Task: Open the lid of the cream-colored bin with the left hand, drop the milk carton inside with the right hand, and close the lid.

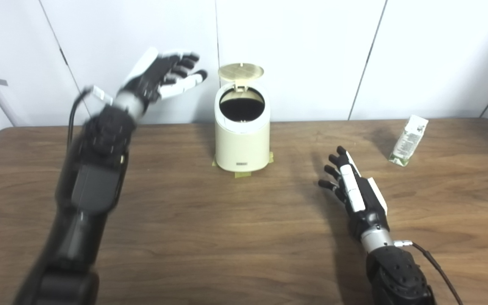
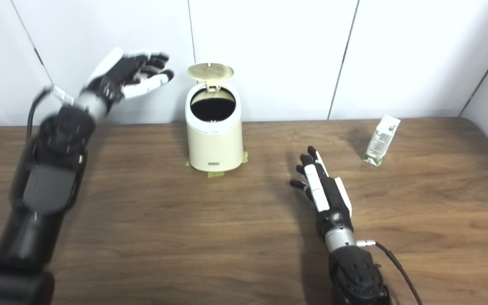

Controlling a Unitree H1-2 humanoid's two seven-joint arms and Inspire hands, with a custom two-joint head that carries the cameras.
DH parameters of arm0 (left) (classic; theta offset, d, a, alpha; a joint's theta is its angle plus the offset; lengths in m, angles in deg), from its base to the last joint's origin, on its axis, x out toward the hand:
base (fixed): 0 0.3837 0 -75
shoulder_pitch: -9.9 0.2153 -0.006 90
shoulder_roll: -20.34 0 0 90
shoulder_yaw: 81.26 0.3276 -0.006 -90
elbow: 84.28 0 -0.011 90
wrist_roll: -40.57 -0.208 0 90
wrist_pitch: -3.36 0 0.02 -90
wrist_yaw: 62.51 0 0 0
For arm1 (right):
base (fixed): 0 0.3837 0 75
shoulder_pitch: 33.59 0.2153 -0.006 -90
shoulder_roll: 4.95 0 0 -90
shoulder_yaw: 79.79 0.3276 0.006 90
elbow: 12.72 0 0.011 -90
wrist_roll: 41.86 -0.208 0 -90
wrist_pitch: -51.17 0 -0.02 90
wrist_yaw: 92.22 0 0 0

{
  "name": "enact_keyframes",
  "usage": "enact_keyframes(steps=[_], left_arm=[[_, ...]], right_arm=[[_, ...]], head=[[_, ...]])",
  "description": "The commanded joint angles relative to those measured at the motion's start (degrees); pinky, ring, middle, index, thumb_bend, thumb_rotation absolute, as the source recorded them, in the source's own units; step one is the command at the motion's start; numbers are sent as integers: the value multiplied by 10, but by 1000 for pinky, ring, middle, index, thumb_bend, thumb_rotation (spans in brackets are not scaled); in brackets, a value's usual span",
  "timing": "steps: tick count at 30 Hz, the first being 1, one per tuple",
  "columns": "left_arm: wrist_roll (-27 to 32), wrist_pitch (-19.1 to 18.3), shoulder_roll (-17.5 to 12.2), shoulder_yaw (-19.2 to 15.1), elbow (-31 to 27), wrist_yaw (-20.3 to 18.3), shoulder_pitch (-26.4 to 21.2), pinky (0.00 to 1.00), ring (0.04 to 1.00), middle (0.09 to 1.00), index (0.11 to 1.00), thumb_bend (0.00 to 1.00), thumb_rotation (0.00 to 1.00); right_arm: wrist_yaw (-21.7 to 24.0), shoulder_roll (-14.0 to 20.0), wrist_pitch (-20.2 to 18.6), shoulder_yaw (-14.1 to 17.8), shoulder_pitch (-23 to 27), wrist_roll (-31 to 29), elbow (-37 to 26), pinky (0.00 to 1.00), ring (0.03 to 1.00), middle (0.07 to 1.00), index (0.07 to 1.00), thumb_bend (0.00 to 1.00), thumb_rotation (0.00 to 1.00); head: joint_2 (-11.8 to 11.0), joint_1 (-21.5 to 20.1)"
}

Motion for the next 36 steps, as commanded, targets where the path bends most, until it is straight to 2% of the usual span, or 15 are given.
enact_keyframes(steps=[1,4,6,8,10,14,19,21,22,23,27,30,32,34,36], left_arm=[[34,4,24,-29,-46,42,1,791,858,882,868,420,782],[72,18,63,-48,-85,67,66,841,882,899,900,410,904],[91,27,84,-51,-102,79,104,857,894,909,909,442,949],[106,35,103,-50,-116,91,137,860,905,925,932,479,952],[104,38,113,-40,-132,101,165,850,917,946,960,488,984],[97,55,137,-26,-151,133,213,866,929,976,989,482,1000],[117,77,162,-29,-153,166,245,953,962,991,994,499,1000],[119,78,160,-28,-151,170,249,942,963,990,995,483,1000],[121,79,157,-29,-151,170,251,929,955,986,993,479,1000],[123,79,155,-29,-151,170,251,920,949,981,989,472,1000],[152,82,144,-39,-142,164,249,932,958,981,989,479,1000],[166,87,134,-43,-135,162,247,938,971,993,999,470,1000],[178,88,127,-45,-132,159,245,941,971,994,1000,454,1000],[184,92,118,-44,-126,156,243,947,972,993,1000,437,997],[188,94,111,-43,-119,154,241,948,965,985,997,441,1000]], right_arm=[[6,9,9,8,12,-3,-27,791,920,954,984,550,835],[8,16,13,15,12,-12,-29,782,909,958,985,524,685],[4,22,17,19,13,-3,-28,746,882,948,975,519,569],[2,24,17,29,16,-11,-27,701,856,928,956,586,442],[4,26,21,40,18,-23,-25,714,866,932,950,630,364],[1,46,32,51,18,-8,-27,711,864,921,931,667,303],[-9,81,56,56,19,30,-14,687,839,915,925,708,319],[-16,90,56,63,19,43,-8,692,846,906,914,726,288],[-20,95,60,64,19,51,-5,734,857,907,913,726,273],[-22,99,64,64,18,56,-3,788,865,910,913,728,271],[-22,109,40,71,13,71,-50,884,887,916,916,708,234],[-35,104,5,84,14,81,-79,809,863,887,888,750,216],[-46,112,-23,87,14,117,-94,792,844,870,879,751,205],[-51,121,-31,89,15,143,-101,788,830,857,871,758,194],[-53,127,-30,94,16,155,-102,738,823,859,867,751,185]], head=[[2,-1],[6,-3],[6,-5],[7,-7],[8,-9],[7,-22],[4,-62],[2,-84],[-1,-109],[-1,-109],[-7,-168],[-11,-195],[-12,-206],[-14,-218],[-15,-225]])
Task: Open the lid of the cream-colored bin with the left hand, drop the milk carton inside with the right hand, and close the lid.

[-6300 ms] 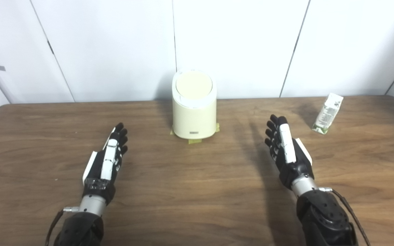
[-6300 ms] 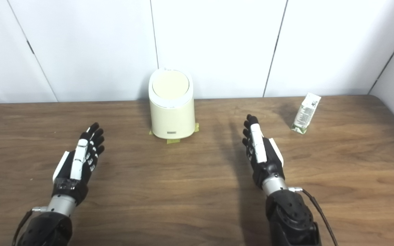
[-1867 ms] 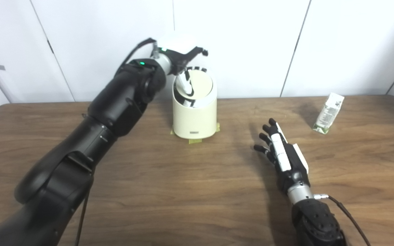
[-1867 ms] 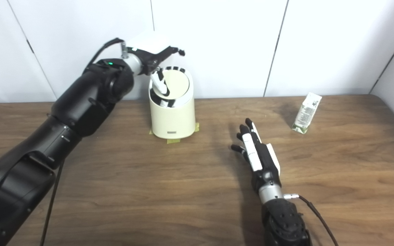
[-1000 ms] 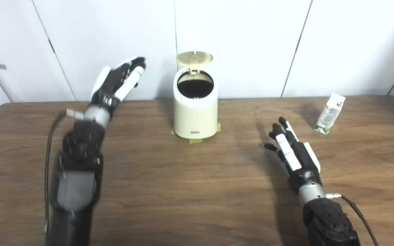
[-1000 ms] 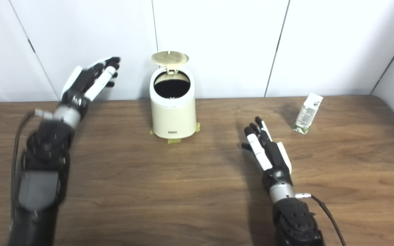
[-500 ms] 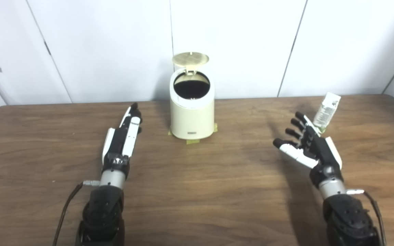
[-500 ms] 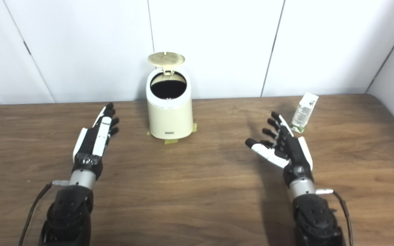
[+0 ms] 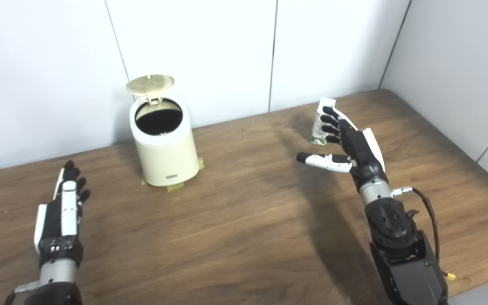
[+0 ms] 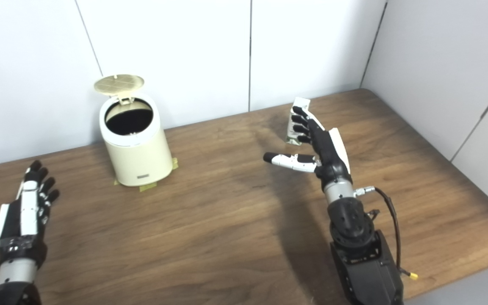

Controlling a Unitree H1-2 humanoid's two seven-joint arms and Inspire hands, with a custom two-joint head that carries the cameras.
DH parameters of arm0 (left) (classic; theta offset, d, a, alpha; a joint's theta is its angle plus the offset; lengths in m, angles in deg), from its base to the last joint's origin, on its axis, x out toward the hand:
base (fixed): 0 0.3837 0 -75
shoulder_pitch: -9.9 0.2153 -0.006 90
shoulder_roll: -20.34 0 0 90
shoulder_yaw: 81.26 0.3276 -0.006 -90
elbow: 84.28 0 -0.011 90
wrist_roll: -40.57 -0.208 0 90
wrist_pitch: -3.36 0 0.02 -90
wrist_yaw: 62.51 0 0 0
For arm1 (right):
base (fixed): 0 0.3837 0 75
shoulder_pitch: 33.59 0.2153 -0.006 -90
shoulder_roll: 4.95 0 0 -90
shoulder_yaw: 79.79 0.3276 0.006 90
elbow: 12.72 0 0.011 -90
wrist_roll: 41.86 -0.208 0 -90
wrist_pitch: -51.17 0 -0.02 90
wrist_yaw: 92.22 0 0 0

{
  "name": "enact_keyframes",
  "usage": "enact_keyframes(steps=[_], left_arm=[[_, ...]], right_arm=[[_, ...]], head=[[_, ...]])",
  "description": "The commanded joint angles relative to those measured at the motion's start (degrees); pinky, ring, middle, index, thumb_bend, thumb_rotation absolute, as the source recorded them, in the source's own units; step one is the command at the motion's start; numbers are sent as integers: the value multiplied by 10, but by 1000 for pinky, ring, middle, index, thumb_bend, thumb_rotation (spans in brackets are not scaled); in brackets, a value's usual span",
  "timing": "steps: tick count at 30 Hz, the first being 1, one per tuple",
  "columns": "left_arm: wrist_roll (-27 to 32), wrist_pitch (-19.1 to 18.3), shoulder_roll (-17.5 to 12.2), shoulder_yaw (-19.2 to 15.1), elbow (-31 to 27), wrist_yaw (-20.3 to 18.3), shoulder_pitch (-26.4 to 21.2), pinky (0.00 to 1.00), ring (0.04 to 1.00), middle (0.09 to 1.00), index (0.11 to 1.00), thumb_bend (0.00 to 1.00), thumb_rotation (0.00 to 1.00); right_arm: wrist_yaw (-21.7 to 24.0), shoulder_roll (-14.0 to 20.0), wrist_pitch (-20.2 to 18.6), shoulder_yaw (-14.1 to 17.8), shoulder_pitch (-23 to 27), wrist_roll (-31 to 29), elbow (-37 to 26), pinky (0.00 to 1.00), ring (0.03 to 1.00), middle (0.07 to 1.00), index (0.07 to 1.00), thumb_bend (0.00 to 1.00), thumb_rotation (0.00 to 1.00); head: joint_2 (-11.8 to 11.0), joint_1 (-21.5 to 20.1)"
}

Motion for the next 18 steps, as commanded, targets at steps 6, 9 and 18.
enact_keyframes(steps=[6,9,18], left_arm=[[27,22,-12,0,0,-11,-30,966,981,995,1000,409,1000],[30,18,-14,1,-1,-11,-30,966,979,990,1000,413,1000],[35,13,-21,8,-7,-15,-30,965,979,990,1000,382,1000]], right_arm=[[-7,39,-6,21,35,34,-16,659,819,875,882,777,162],[-7,51,-21,18,53,58,-17,657,813,867,876,791,134],[6,103,-39,9,121,104,29,688,844,886,871,822,94]], head=[[-3,-11],[-5,-11],[-7,-10]])
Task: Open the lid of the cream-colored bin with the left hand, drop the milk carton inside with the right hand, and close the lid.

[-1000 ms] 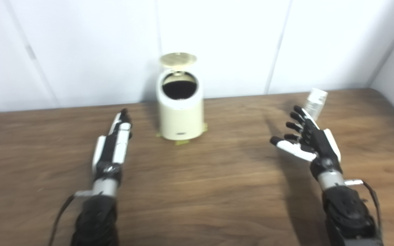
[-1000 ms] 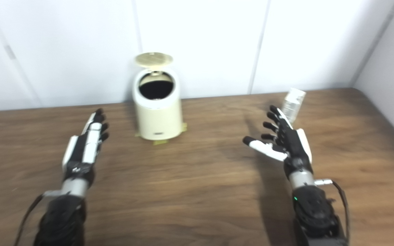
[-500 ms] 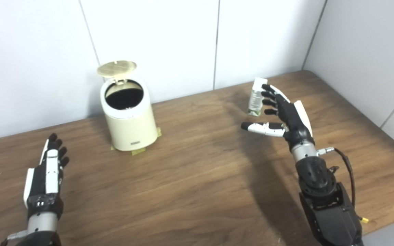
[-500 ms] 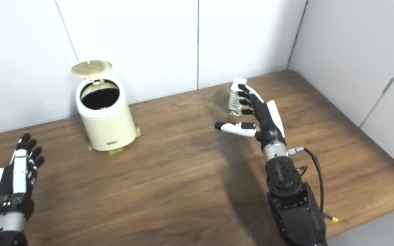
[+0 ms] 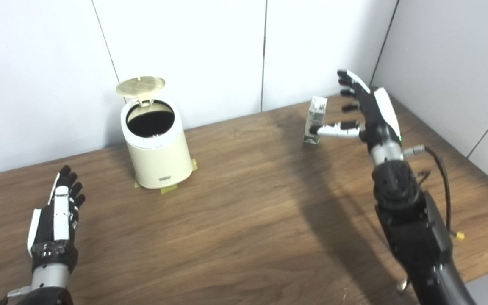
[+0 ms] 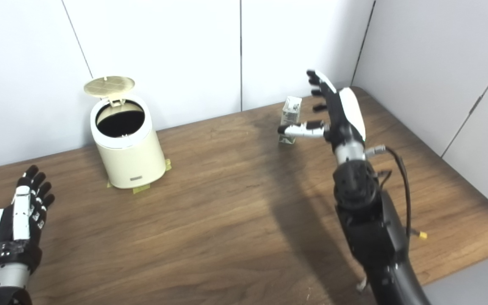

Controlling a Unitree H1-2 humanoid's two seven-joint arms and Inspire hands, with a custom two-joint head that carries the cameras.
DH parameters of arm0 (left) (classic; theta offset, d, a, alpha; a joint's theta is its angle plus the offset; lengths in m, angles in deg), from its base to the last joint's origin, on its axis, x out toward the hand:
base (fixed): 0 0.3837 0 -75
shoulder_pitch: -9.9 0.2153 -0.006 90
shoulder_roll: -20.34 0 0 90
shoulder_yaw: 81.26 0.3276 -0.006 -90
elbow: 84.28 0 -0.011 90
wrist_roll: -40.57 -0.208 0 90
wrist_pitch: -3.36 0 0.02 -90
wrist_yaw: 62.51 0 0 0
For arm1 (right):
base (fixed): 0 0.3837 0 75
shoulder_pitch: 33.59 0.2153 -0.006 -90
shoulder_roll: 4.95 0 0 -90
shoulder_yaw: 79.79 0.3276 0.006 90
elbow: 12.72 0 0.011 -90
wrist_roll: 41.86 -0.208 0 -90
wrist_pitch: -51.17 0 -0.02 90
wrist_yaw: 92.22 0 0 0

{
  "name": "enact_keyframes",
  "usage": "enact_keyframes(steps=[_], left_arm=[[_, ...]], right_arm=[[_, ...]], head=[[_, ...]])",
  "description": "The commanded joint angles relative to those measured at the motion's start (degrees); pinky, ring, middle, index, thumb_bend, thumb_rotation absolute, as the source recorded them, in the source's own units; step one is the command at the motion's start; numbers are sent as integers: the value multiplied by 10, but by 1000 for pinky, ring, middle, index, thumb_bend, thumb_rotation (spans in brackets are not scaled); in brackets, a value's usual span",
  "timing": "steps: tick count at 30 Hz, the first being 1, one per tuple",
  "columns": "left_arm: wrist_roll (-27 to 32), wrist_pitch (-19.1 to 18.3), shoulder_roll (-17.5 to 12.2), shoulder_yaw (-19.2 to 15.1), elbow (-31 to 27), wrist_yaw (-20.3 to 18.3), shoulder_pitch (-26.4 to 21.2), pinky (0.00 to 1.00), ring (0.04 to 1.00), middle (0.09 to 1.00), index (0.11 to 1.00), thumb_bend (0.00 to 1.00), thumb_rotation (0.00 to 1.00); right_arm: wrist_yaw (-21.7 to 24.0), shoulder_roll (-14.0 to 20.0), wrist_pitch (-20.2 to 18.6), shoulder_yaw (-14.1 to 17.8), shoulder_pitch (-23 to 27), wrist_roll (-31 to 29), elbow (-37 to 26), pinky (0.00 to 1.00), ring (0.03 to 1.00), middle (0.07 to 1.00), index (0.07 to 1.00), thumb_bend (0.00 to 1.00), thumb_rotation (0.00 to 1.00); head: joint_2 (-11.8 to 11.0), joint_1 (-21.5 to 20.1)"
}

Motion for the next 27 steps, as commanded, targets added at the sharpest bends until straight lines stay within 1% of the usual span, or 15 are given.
enact_keyframes(steps=[1,2,3,4,5,6,8,9,10,12,15,18,21,24,27], left_arm=[[0,13,-7,5,-18,-5,-24,968,981,992,1000,380,1000],[0,14,-8,6,-18,-5,-24,966,981,993,1000,380,1000],[1,13,-8,7,-20,-5,-23,965,981,994,1000,379,1000],[-2,12,-10,8,-21,-3,-22,965,981,994,1000,379,1000],[-5,11,-10,10,-24,-2,-20,956,975,990,1000,379,1000],[-5,9,-10,10,-27,0,-19,946,972,987,1000,376,1000],[-3,6,-10,9,-30,1,-18,950,975,988,1000,371,1000],[2,4,-9,7,-31,1,-18,952,977,989,1000,376,1000],[4,5,-10,6,-31,1,-18,960,982,992,1000,377,1000],[3,5,-12,7,-32,-1,-18,965,985,995,1000,376,1000],[2,-3,-14,8,-38,-2,-18,970,988,999,1000,381,1000],[0,-6,-16,10,-42,-1,-18,965,987,998,1000,373,1000],[-6,-8,-17,12,-43,2,-18,951,975,989,1000,368,1000],[-3,-8,-17,13,-43,0,-18,953,978,992,1000,353,1000],[-6,-8,-20,17,-45,-2,-18,960,983,1000,1000,348,1000]], right_arm=[[0,21,-1,7,35,7,4,652,842,893,871,824,93],[1,22,-5,7,40,8,7,594,823,897,872,827,93],[2,24,-7,7,46,9,15,564,813,899,873,829,93],[4,28,-7,6,52,10,23,493,780,898,879,835,92],[7,34,-6,4,59,9,37,458,770,900,882,834,88],[11,39,-6,2,67,8,50,463,782,903,884,840,88],[19,48,-9,-4,79,12,69,552,828,904,884,849,99],[21,51,-8,-8,85,14,79,671,853,897,877,853,105],[23,54,-7,-13,91,16,92,714,861,891,870,858,108],[23,62,-6,-26,102,28,116,750,868,890,867,854,103],[20,74,1,-48,117,46,157,723,838,859,854,876,89],[22,81,7,-62,130,51,189,750,846,860,851,882,101],[23,88,19,-77,143,52,221,730,836,848,843,887,89],[25,93,25,-90,154,53,250,716,851,860,838,897,101],[24,97,28,-103,160,58,271,723,872,875,841,899,106]], head=[[1,0],[1,0],[0,0],[0,1],[0,1],[0,1],[2,4],[2,4],[2,4],[2,7],[2,9],[3,10],[3,11],[3,13],[3,14]])
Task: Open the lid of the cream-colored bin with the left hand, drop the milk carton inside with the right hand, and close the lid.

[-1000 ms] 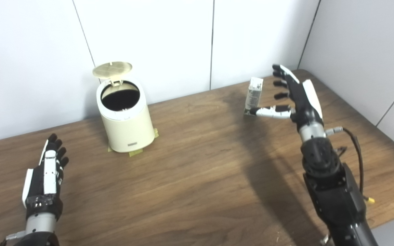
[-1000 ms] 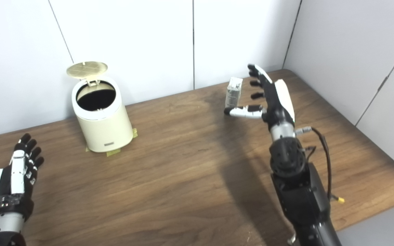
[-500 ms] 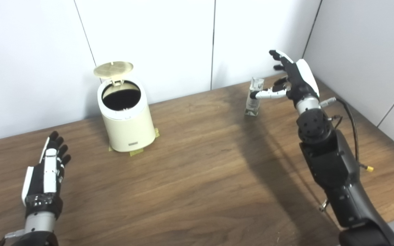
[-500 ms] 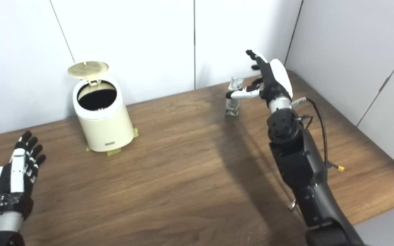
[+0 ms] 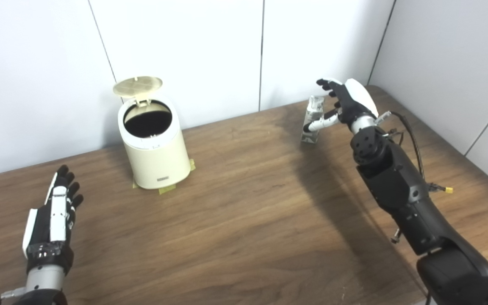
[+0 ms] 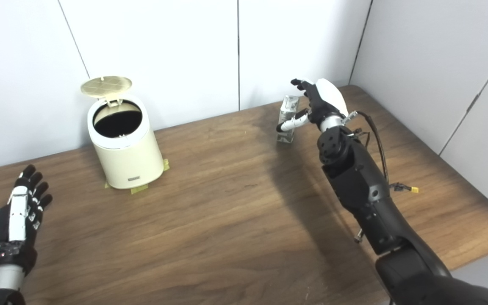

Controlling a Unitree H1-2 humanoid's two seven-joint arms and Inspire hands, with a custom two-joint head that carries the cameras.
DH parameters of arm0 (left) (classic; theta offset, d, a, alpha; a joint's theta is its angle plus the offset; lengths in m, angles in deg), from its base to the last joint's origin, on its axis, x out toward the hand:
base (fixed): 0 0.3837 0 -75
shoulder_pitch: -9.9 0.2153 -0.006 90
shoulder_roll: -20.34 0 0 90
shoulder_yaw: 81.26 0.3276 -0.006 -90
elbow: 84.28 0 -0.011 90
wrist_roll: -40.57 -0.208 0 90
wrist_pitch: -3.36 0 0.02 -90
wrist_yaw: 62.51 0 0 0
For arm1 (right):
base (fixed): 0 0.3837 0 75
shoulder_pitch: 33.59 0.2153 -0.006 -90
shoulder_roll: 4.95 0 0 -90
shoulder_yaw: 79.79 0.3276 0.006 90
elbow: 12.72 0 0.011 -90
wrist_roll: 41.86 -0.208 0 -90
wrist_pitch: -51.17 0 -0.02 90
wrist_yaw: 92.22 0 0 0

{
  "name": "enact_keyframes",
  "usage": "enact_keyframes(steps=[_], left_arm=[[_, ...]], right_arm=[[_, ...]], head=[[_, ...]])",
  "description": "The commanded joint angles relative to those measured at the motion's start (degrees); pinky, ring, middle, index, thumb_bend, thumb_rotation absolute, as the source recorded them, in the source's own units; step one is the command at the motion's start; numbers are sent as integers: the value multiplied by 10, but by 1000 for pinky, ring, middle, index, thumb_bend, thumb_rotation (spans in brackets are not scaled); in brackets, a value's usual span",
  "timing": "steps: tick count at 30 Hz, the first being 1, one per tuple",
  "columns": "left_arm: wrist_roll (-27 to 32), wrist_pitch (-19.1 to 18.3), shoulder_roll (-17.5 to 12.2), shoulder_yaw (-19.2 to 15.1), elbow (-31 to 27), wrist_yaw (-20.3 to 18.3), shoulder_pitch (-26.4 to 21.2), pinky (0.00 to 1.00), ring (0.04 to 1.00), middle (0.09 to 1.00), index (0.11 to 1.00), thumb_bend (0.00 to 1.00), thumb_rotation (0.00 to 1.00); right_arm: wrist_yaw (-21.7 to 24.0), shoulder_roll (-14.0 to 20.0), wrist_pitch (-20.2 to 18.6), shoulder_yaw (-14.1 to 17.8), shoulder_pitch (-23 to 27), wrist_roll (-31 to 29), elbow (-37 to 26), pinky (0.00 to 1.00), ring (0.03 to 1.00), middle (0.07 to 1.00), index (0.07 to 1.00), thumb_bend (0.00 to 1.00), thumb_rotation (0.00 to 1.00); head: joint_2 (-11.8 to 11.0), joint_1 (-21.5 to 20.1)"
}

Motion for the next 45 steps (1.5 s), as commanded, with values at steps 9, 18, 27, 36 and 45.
enact_keyframes(steps=[9,18,27,36,45], left_arm=[[-6,15,-7,9,-25,-2,-18,958,976,994,991,331,1000],[-6,22,-10,15,-18,-6,-16,974,981,996,997,343,1000],[-7,22,-13,16,-18,-4,-12,979,986,992,994,363,1000],[-10,22,-15,19,-21,-5,-12,965,975,988,989,373,1000],[-15,23,-18,16,-22,-5,-13,953,967,978,984,389,1000]], right_arm=[[-15,27,33,-9,37,8,34,681,824,862,842,903,170],[-31,24,68,-1,27,-4,60,677,795,838,828,851,120],[-56,17,87,5,23,-6,69,665,769,815,802,818,73],[-62,11,95,-2,21,-2,70,655,736,773,770,787,51],[-74,11,127,-5,31,-4,91,570,648,684,682,766,0]], head=[[-3,11],[-3,16],[0,20],[1,24],[0,27]])
